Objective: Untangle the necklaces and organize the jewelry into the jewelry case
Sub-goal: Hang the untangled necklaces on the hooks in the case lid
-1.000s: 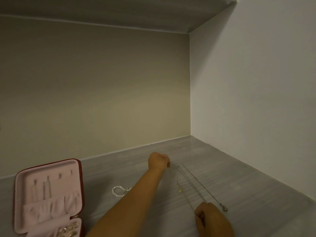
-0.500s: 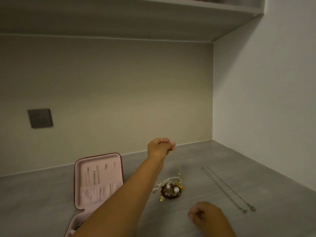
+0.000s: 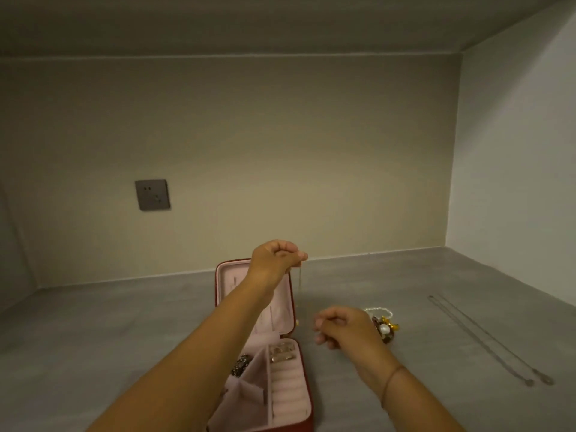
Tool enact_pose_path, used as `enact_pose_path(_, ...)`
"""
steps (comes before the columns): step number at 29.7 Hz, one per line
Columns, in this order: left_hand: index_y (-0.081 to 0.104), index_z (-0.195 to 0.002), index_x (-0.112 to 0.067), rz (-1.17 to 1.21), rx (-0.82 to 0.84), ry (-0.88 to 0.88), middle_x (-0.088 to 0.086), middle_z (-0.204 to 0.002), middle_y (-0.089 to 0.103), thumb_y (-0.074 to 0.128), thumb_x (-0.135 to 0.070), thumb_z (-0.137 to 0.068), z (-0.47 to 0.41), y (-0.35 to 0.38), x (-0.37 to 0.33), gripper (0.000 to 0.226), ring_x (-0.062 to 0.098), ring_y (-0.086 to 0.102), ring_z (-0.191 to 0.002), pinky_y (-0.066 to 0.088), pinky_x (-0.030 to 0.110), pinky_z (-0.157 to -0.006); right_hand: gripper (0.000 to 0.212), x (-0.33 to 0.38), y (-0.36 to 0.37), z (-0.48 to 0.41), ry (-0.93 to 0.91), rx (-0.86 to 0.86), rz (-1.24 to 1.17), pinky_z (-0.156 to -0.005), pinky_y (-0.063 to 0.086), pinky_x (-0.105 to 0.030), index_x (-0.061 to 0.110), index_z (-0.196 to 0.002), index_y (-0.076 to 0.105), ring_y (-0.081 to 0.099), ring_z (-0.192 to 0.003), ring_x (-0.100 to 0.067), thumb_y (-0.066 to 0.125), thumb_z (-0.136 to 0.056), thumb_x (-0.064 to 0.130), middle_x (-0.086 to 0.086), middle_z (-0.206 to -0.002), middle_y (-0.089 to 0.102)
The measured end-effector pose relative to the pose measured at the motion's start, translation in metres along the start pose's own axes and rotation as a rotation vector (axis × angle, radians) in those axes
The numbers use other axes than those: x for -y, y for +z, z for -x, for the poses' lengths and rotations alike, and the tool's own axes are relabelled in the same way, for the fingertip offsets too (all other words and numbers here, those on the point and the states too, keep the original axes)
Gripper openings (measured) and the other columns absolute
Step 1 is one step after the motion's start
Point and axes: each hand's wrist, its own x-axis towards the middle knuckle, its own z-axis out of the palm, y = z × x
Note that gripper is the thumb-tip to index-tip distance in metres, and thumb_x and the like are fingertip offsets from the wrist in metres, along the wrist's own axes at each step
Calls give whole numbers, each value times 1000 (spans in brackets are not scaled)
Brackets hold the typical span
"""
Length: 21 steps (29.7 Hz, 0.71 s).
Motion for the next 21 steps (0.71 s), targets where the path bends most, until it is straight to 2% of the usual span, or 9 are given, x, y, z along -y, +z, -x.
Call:
enact_pose_path(4, 60, -78, -10, -79, 21, 1, 2, -69, 69, 70, 4, -80, 11, -27, 11, 17, 8, 60, -59, 44, 11, -51, 11, 11, 28, -17, -11, 36, 5, -52, 48, -19, 4, -88, 65, 63, -55, -12, 59, -85, -4, -9, -68, 68)
enact_pose_path(7, 61, -79, -11, -102, 43, -3, 6, -74, 69, 69, 4, -80, 13, -41, 19, 17, 4, 63, -58, 45, 13, -56, 27, 18, 45, -28, -15, 71, 2, -53, 51, -24, 8, -107, 56, 62, -53, -13, 59, -84, -6, -12, -70, 67)
enact_pose_path(9, 61, -80, -10, -100, 59, -1, 5, -73, 70, 69, 5, -81, 13, -50, 21, 16, 5, 65, -60, 48, 15, -59, 32, 21, 53, -35, -59, 102, 34, -53, 50, -23, 12, -112, 57, 61, -53, -13, 61, -84, -3, -10, -66, 67)
enact_pose_path(12, 61, -81, -6, -66, 84, 18, 8, -71, 70, 67, 8, -81, 11, -61, 23, 16, 12, 67, -63, 52, 18, -62, 10, 26, 63, -46, -170, 121, 123, -52, 47, -21, 4, -92, 69, 59, -51, -10, 62, -85, 2, -5, -59, 64)
enact_pose_path(14, 60, -81, -3, -25, 77, 38, 9, -70, 68, 66, 11, -80, 11, -66, 23, 15, 12, 67, -62, 53, 19, -61, 9, 29, 68, -53, -215, 95, 151, -50, 45, -19, 0, -79, 69, 58, -48, -10, 63, -86, 4, -6, -59, 63)
enact_pose_path(19, 61, -79, -7, -3, -25, 68, 4, -65, 69, 69, 6, -80, 7, -77, 24, 15, 7, 64, -57, 46, 14, -56, 11, 24, 73, -56, -170, 148, 202, -47, 44, -17, 9, -81, 69, 56, -44, -9, 62, -85, 3, -7, -63, 64)
enact_pose_path(21, 61, -80, -7, -4, -37, 63, 2, -65, 71, 70, 4, -79, 5, -81, 24, 14, 6, 63, -57, 46, 13, -56, 7, 18, 74, -54, -166, 171, 298, -48, 44, -15, 15, -82, 70, 56, -44, -2, 65, -85, 10, 3, -64, 65)
